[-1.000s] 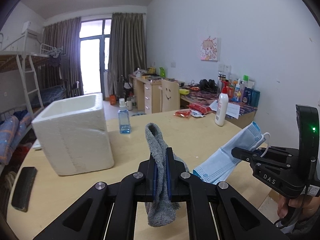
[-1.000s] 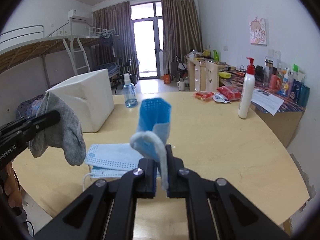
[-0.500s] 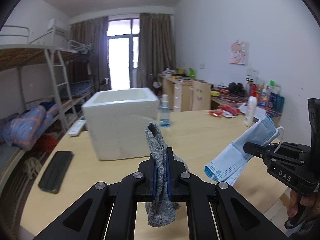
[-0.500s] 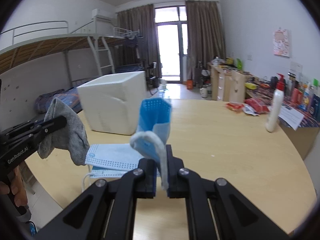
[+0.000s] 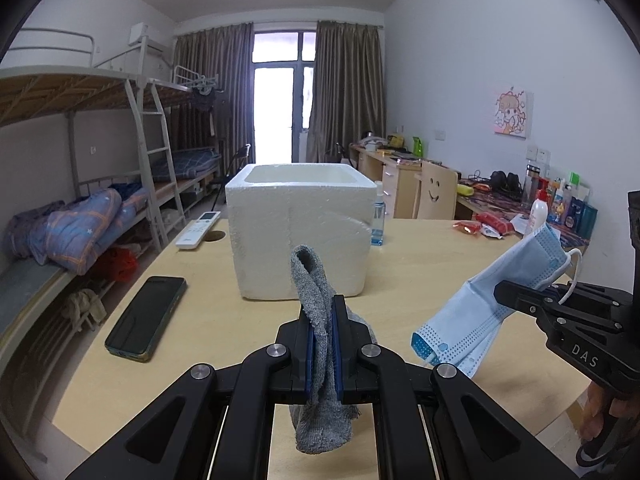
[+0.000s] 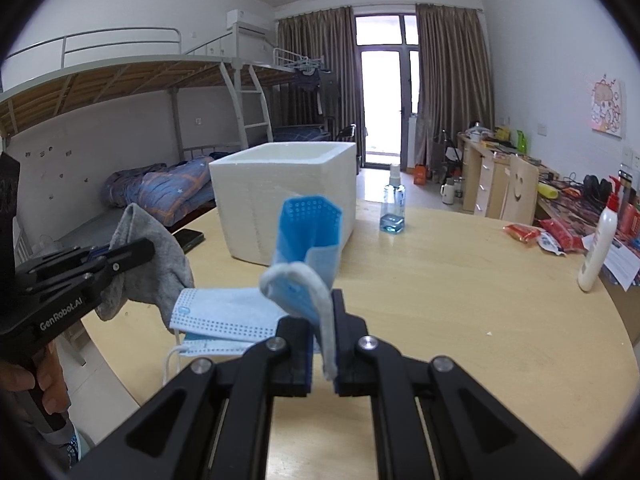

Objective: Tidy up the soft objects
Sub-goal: 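Carry the grey sock and blue mask over the white foam box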

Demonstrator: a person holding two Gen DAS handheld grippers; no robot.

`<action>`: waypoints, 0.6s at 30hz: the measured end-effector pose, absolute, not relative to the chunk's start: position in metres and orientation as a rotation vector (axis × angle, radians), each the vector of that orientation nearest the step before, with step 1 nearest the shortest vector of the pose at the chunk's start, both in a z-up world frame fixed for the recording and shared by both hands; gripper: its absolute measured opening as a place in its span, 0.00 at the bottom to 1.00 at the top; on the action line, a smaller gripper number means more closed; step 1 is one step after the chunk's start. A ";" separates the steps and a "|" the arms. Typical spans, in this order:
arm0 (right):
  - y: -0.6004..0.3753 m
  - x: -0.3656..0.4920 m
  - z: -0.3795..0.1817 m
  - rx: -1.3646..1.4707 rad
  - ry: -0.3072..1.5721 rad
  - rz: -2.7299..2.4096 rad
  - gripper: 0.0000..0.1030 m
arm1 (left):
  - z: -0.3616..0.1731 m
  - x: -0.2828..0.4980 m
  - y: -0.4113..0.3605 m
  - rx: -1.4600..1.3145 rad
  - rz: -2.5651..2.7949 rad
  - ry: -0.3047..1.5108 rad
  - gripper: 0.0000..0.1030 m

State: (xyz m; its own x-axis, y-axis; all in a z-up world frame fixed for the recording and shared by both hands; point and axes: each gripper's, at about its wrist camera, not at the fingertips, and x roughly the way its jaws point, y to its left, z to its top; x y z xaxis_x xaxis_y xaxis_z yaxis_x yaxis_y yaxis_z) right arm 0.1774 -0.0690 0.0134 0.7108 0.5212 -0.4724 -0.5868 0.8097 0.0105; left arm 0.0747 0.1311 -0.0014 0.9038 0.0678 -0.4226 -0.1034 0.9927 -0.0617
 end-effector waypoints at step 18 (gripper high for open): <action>-0.065 0.171 0.015 -0.152 0.476 0.606 0.09 | 0.001 0.076 0.129 -0.082 0.089 0.421 0.07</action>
